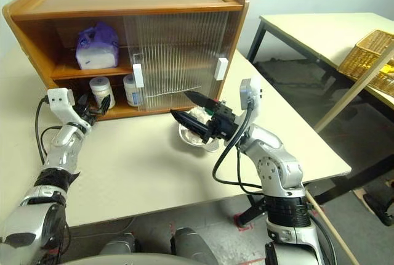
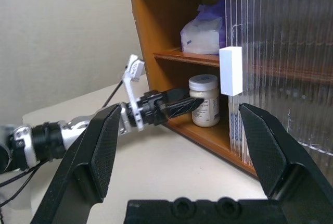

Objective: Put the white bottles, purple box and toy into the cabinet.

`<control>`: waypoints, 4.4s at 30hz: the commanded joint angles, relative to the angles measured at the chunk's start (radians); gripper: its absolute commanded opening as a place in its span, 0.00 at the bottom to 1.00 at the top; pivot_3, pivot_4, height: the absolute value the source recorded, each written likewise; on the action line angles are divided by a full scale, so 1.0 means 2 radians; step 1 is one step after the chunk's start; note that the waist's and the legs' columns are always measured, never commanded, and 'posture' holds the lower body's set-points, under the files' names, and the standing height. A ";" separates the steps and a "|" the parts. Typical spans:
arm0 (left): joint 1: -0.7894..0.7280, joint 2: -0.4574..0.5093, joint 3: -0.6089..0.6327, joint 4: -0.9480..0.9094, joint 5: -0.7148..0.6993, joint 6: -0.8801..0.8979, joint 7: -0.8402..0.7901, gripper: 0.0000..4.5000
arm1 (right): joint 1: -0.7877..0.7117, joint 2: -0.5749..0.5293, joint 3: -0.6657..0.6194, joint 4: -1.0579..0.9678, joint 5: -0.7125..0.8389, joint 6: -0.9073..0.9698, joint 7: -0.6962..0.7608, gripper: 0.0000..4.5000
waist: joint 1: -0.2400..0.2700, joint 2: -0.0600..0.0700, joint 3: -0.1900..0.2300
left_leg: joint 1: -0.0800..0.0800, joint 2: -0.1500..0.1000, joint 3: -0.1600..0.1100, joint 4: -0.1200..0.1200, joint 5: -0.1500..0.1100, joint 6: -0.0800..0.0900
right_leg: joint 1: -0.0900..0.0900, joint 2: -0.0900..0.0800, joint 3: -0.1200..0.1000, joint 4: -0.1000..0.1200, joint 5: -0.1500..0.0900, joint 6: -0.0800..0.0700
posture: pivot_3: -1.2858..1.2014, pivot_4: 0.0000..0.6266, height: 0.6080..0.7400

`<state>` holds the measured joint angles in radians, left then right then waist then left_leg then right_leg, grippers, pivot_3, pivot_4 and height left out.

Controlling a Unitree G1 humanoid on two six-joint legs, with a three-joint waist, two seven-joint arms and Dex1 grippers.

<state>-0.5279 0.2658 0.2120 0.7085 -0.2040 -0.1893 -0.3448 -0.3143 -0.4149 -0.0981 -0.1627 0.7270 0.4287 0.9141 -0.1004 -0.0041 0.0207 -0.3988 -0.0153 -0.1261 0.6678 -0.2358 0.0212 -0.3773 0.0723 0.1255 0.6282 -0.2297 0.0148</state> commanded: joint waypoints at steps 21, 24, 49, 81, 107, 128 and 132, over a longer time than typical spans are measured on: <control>0.061 -0.034 -0.120 -0.318 -0.049 0.215 -0.092 0.27 | -0.008 0.001 0.000 0.016 -0.010 -0.008 0.002 1.00 | 0.012 0.000 0.000 | 0.000 0.003 0.000 -0.002 -0.002 -0.004 | -0.002 0.000 0.000 0.001 -0.001 -0.005 | 0.46 0.03 1.00; 0.042 -0.053 -0.136 -0.315 -0.043 0.216 -0.085 0.02 | -0.005 0.002 0.000 0.014 -0.010 -0.010 0.000 1.00 | 0.012 0.000 0.000 | 0.000 0.003 0.000 -0.001 -0.002 -0.003 | -0.001 0.000 0.000 0.001 -0.001 -0.004 | 0.46 0.03 1.00; -0.023 -0.144 -0.118 -0.197 0.072 0.101 0.140 0.01 | -0.006 0.002 0.000 0.015 -0.013 -0.012 -0.002 1.00 | 0.006 0.000 0.000 | 0.002 0.001 0.000 0.000 -0.001 -0.001 | 0.002 0.000 0.000 0.000 -0.001 -0.001 | 0.45 0.03 1.00; 0.082 -0.082 0.011 -0.349 0.078 0.166 0.263 0.01 | -0.023 0.009 0.011 0.043 -0.018 -0.013 0.025 1.00 | 0.007 -0.002 0.002 | 0.009 0.000 0.000 -0.003 -0.002 -0.004 | 0.006 0.000 0.000 0.000 -0.003 -0.004 | 0.49 0.04 1.00; 0.106 -0.023 -0.059 -0.395 -0.068 0.170 -0.031 0.92 | -0.017 0.009 0.010 0.041 -0.018 -0.012 0.020 1.00 | 0.026 -0.003 0.003 | 0.009 0.004 -0.001 -0.003 -0.005 -0.008 | 0.005 0.001 0.000 0.001 -0.005 -0.007 | 0.48 0.06 1.00; 0.140 0.108 0.003 -0.395 -0.285 0.240 -0.347 1.00 | -0.035 0.019 -0.051 0.098 -0.087 -0.077 -0.129 1.00 | 0.023 -0.002 0.003 | 0.004 0.009 -0.001 -0.005 -0.007 -0.008 | -0.001 0.001 -0.001 0.002 -0.002 -0.010 | 0.47 0.07 1.00; 0.157 0.123 0.006 -0.400 -0.282 0.241 -0.362 1.00 | -0.043 0.014 -0.059 0.129 -0.115 -0.103 -0.151 1.00 | 0.023 -0.002 0.003 | 0.003 0.010 -0.001 -0.005 -0.007 -0.007 | -0.002 0.001 -0.001 0.002 -0.002 -0.010 | 0.48 0.07 1.00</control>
<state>-0.2302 0.4979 0.2193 -0.0789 -0.7737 0.2881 -1.0498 -0.3871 -0.3753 -0.1928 0.0651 0.5291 0.2491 0.6333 -0.0549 -0.0078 0.0259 -0.3922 0.0051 -0.1283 0.6580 -0.2503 0.0059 -0.3814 0.0738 0.1234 0.6322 -0.2338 -0.0056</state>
